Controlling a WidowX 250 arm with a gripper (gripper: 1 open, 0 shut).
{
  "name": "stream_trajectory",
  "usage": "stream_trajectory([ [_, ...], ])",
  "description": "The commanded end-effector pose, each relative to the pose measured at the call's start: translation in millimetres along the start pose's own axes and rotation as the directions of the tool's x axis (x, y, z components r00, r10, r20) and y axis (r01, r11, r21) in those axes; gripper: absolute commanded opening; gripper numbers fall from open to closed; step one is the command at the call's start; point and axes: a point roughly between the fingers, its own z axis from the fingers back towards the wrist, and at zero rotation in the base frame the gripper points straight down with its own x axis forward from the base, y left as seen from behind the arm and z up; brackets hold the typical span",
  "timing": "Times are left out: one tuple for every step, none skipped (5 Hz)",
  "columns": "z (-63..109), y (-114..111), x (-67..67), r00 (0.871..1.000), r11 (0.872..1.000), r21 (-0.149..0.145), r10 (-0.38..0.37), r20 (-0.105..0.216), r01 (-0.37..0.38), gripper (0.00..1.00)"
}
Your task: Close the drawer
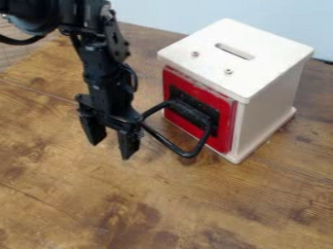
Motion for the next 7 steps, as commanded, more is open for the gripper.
stream_trajectory([
  [28.8, 18.2, 4.9, 0.995, 1.000, 0.020, -0.026, 0.098, 0.024, 1.00],
  [24.6, 29.1, 2.1, 0.993, 0.998, 0.017, -0.057, 0.103, 0.056, 1.00],
  [25.1, 30.2, 2.2, 0.994, 0.999, 0.018, -0.030, 0.109, 0.028, 1.00],
  [25.2, 27.7, 2.4, 0.994, 1.000, 0.022, -0.009, 0.111, 0.007, 1.00],
  [28.7, 25.1, 3.6, 0.993, 1.000, 0.021, 0.017, 0.114, -0.020, 1.00],
  [32.4, 22.9, 4.9, 0.992, 0.999, 0.019, 0.042, 0.118, -0.044, 1.00],
  [35.8, 20.1, 3.1, 0.991, 0.998, 0.005, -0.059, 0.119, 0.058, 1.00],
])
